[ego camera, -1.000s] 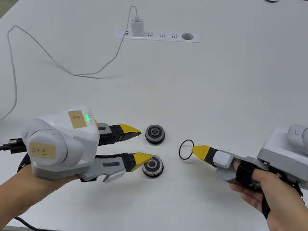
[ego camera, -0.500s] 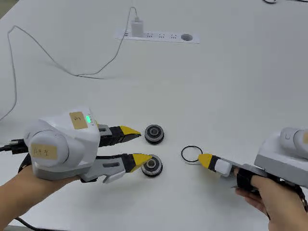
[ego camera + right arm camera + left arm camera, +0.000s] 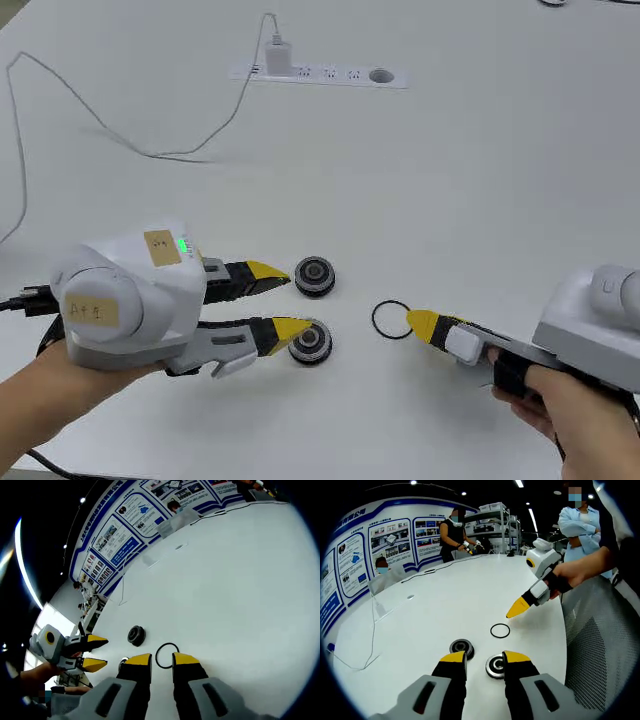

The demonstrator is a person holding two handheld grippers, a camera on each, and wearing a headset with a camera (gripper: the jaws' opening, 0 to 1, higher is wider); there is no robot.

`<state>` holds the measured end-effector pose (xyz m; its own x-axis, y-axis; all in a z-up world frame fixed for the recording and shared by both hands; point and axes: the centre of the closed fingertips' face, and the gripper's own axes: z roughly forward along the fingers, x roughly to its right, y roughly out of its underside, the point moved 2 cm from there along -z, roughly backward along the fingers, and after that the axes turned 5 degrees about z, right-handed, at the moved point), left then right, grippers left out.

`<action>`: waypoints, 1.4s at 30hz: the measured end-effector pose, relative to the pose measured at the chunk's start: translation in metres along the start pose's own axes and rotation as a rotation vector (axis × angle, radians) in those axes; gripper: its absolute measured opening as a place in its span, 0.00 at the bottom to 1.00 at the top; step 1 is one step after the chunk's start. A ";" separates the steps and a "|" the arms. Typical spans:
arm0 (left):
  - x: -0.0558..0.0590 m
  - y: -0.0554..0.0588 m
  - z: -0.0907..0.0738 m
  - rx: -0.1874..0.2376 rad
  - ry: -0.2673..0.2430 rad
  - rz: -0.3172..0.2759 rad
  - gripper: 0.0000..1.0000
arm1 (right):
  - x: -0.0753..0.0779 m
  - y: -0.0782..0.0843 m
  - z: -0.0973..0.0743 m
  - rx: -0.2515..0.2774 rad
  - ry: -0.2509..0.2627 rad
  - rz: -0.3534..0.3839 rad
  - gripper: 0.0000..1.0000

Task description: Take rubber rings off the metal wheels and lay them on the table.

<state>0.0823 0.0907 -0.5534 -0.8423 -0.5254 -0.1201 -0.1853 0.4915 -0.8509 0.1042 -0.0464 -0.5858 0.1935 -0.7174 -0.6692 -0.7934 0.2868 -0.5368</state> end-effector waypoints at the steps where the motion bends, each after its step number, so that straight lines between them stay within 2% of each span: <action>1: 0.001 0.002 0.002 -0.008 0.006 0.002 0.30 | -0.002 0.000 0.000 0.001 -0.009 0.000 0.17; 4: 0.004 0.010 0.006 -0.026 0.014 0.012 0.29 | -0.006 0.000 0.000 0.010 -0.019 -0.015 0.17; 9: 0.012 0.016 0.013 -0.043 0.045 0.010 0.26 | -0.012 0.007 0.002 -0.005 -0.043 -0.009 0.17; 21: 0.017 0.023 0.019 -0.069 0.077 0.027 0.22 | -0.022 0.023 0.007 -0.035 -0.079 0.021 0.17; 26: 0.019 0.026 0.021 -0.075 0.089 0.031 0.18 | -0.022 0.022 0.007 -0.034 -0.085 0.035 0.17; 42: 0.018 0.030 0.021 -0.088 0.102 0.031 0.15 | -0.023 0.020 0.006 -0.030 -0.092 0.040 0.17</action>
<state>0.0723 0.0811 -0.5923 -0.8948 -0.4375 -0.0894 -0.1978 0.5678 -0.7991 0.0870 -0.0208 -0.5843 0.2123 -0.6443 -0.7347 -0.8184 0.2936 -0.4940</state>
